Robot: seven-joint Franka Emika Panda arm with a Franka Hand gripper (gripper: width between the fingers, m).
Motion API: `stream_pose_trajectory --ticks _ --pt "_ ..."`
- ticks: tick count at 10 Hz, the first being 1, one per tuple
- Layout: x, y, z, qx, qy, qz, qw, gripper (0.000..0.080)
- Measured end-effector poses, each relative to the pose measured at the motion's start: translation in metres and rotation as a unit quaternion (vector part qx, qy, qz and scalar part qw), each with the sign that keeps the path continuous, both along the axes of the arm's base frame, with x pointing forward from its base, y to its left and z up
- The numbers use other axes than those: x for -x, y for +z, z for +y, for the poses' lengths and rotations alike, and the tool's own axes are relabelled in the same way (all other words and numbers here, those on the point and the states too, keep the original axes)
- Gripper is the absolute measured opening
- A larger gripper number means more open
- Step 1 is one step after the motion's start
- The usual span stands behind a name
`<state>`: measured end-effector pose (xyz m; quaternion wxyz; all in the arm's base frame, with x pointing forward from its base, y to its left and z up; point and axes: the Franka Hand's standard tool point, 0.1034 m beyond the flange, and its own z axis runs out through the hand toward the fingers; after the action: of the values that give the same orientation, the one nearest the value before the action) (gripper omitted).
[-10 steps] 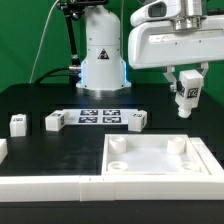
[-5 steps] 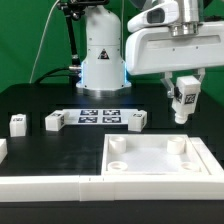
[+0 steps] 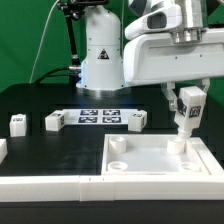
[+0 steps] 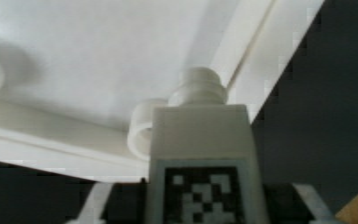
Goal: Assemble one leg
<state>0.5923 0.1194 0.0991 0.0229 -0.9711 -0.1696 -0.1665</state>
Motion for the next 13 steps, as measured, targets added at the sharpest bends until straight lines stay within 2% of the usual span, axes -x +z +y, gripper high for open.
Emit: stream_pose_trajectory --ticks 1,5,6,9,13 --pt "-0.004 -0.006 -0.005 0.007 0.018 -0.005 1.000 0.0290" --pt "-0.003 -0.008 -0.005 0.007 0.020 -0.003 1.000 0.0290" --pt "-0.005 -0.015 -0.008 0.008 0.019 0.000 1.000 0.0290" --pt "-0.027 -0.020 -0.007 0.005 0.016 -0.007 1.000 0.0290" --pt "-0.034 -0.020 -0.003 0.004 0.017 -0.007 1.000 0.0290"
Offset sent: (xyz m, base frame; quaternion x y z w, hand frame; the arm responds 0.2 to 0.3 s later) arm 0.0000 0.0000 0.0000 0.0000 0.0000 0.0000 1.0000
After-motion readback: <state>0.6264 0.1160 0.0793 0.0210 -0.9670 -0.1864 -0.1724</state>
